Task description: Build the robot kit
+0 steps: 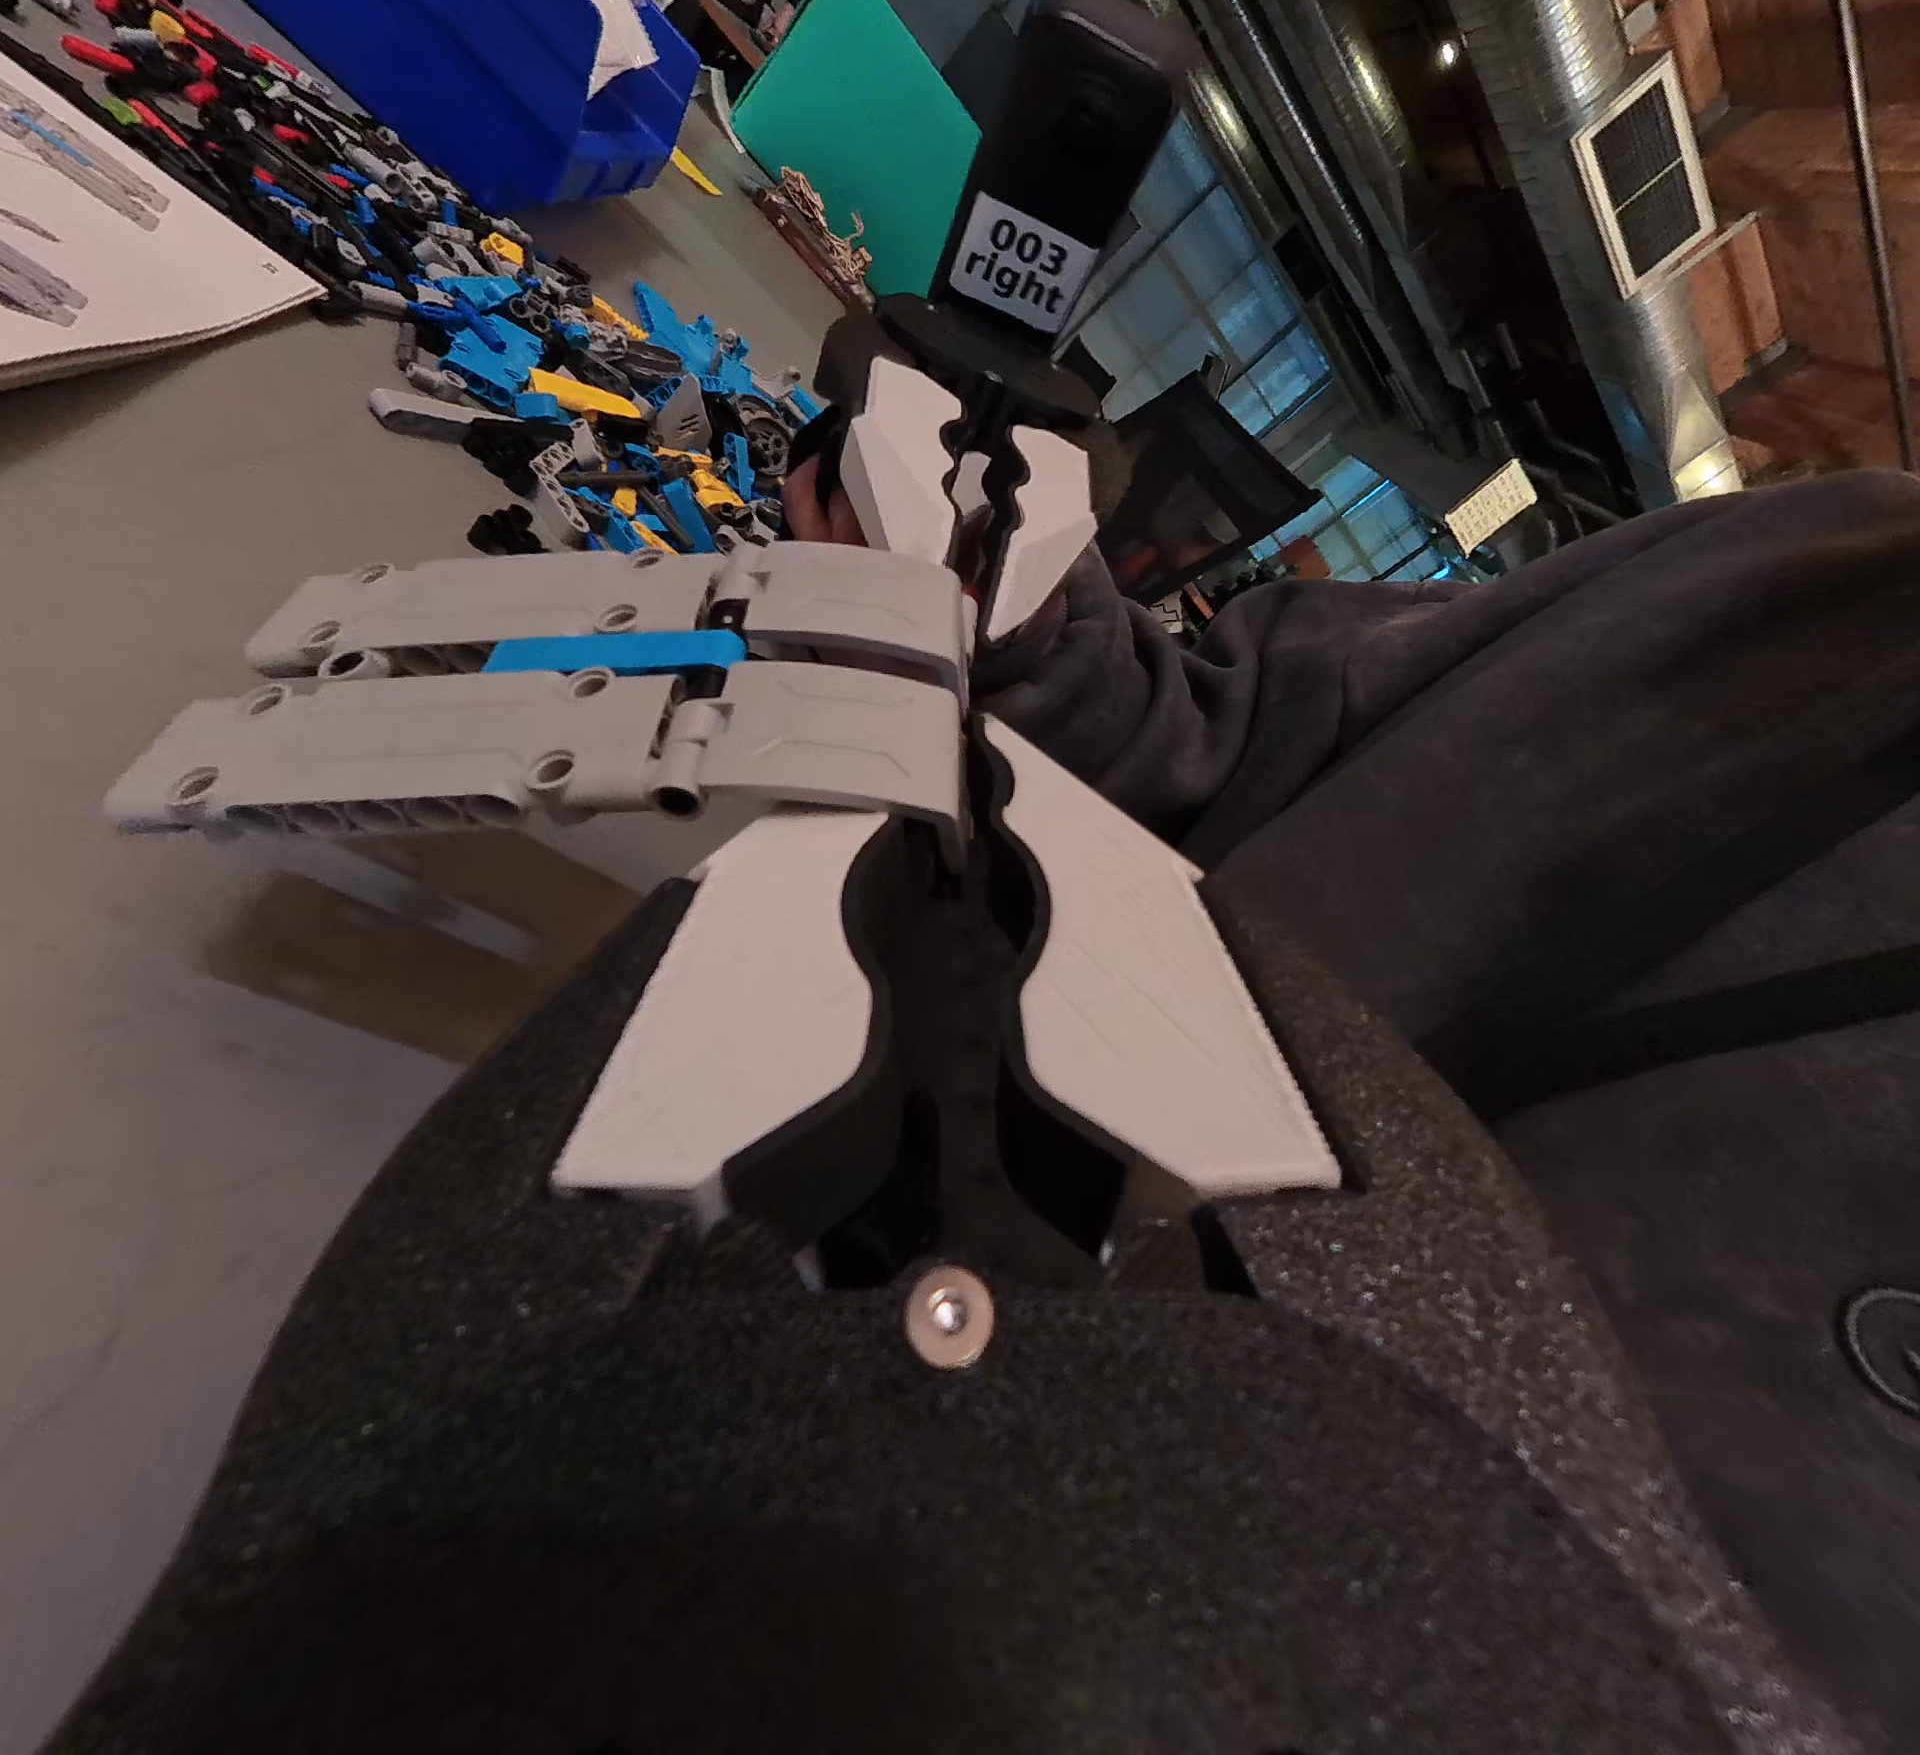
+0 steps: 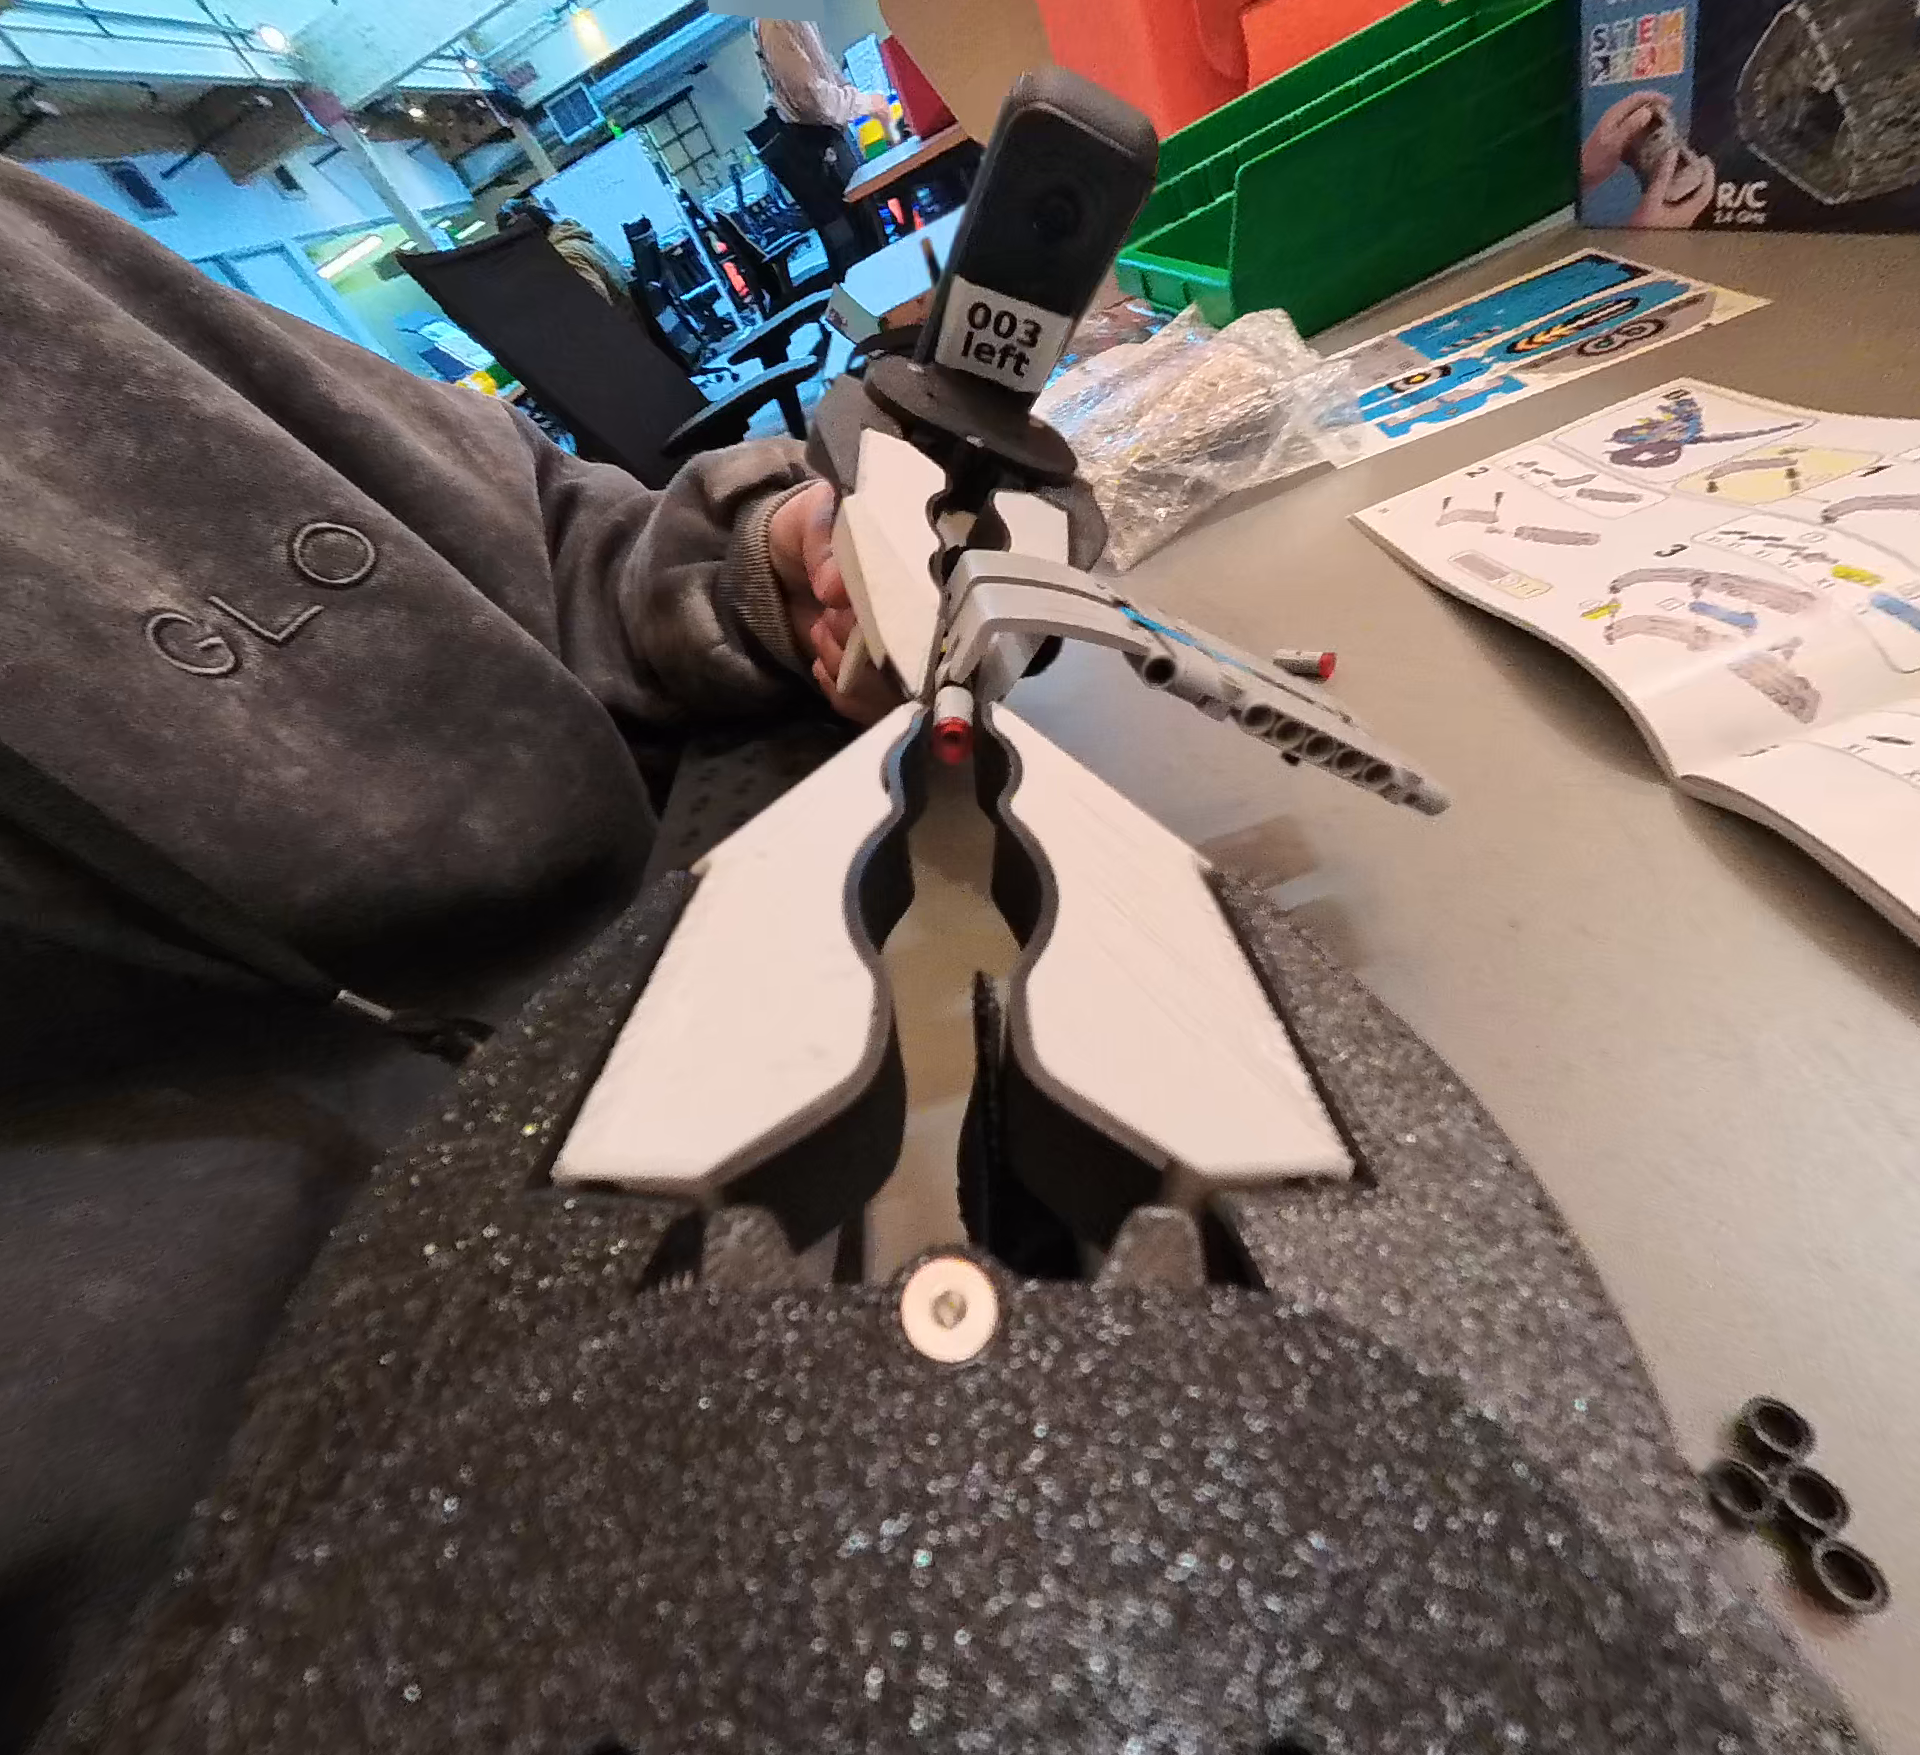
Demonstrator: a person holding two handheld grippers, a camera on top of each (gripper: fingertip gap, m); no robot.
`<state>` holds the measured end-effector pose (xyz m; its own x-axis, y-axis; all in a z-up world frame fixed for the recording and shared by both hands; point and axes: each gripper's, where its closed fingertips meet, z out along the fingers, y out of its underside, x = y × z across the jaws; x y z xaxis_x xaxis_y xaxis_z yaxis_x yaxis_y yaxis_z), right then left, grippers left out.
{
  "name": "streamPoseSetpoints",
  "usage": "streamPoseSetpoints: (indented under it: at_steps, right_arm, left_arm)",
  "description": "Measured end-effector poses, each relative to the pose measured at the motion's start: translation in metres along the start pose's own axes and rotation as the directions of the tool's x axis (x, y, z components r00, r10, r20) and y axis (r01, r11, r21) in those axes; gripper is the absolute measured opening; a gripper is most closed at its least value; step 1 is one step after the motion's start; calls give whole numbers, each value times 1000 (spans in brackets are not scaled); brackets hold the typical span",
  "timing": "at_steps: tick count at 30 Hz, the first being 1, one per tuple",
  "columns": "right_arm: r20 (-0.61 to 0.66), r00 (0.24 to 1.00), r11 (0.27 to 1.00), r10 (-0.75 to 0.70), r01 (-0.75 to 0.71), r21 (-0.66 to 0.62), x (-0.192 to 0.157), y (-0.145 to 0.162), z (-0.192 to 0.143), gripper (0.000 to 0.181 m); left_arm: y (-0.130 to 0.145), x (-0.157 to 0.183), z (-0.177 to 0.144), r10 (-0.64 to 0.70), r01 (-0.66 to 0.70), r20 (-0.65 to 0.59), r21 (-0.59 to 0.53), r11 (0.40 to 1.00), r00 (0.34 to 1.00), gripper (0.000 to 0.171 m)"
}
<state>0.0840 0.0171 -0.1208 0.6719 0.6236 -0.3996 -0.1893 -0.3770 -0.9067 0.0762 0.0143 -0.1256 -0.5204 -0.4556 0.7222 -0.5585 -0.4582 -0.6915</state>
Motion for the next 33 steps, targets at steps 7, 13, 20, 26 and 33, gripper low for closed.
streamPoseSetpoints:
  at_steps: [7,13,20,26,33]
  right_arm:
    - [26,998,998,63,-62,-30,2,7,0,6]
    - [80,984,987,159,-158,-13,2,5,-1,6]
    - [-31,999,999,-40,40,0,3,-1,0,6]
    - [-50,990,992,-129,127,-25,1,2,1,6]
    - [48,998,996,-27,31,-86,-6,15,6,6]
  left_arm:
    - [5,-4,1,61,-59,51,-38,998,997,4]
    - [3,-3,2,20,-20,24,-16,1000,1000,4]
    - [-3,-1,0,-144,148,-81,42,988,986,4]
    - [0,1,0,-140,141,-89,11,990,986,3]
    - [14,2,4,-71,67,-47,-76,995,996,4]
